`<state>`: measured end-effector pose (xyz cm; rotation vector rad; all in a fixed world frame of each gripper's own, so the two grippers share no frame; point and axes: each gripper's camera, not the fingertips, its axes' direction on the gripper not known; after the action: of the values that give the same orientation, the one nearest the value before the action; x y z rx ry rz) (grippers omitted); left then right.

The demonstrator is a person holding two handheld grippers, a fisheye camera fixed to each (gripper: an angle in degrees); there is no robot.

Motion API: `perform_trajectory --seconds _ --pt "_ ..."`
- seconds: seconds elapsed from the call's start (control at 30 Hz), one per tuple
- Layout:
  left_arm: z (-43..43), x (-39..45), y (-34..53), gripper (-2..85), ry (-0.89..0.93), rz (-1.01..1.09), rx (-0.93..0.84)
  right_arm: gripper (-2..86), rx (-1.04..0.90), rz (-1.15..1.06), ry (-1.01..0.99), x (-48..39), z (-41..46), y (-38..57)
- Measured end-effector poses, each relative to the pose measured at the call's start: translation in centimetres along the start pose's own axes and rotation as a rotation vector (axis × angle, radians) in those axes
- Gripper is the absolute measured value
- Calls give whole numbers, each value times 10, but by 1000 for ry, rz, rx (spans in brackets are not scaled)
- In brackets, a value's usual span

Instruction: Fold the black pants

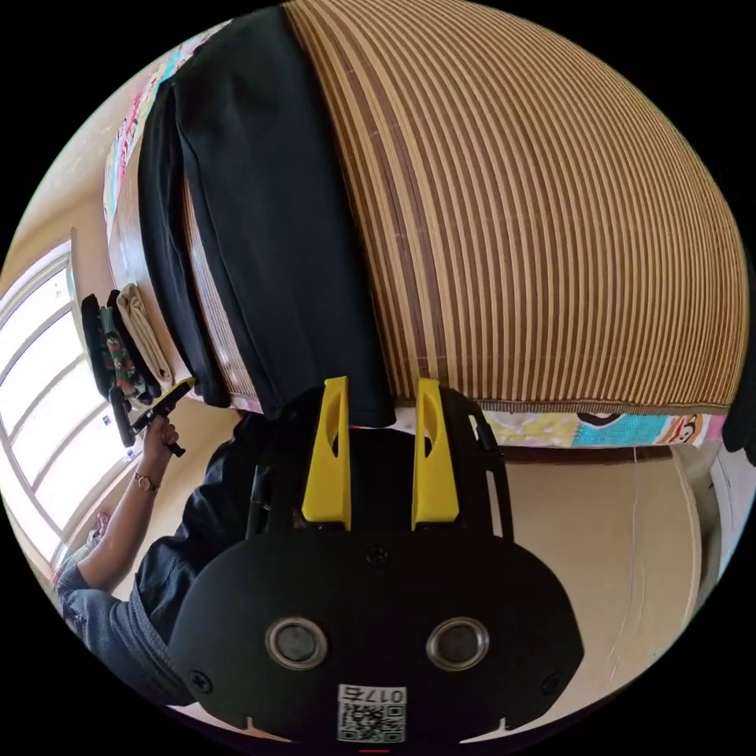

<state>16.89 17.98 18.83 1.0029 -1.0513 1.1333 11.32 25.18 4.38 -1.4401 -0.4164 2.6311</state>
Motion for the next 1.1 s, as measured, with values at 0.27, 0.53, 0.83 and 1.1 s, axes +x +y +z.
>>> perform_trajectory --seconds 0.27,0.53,0.83,1.1 --pt "-12 0 4 -1 -31 44 -88 35 -85 -186 -188 55 -18 22" --pt "4 -39 54 19 7 -59 -241 24 -70 -220 -195 94 -59 83" --pt "-94 -16 84 99 631 75 96 19 18 -804 12 -51 -134 150" --pt "-106 122 4 123 415 541 -69 22 -62 -1068 -65 -110 -128 156"
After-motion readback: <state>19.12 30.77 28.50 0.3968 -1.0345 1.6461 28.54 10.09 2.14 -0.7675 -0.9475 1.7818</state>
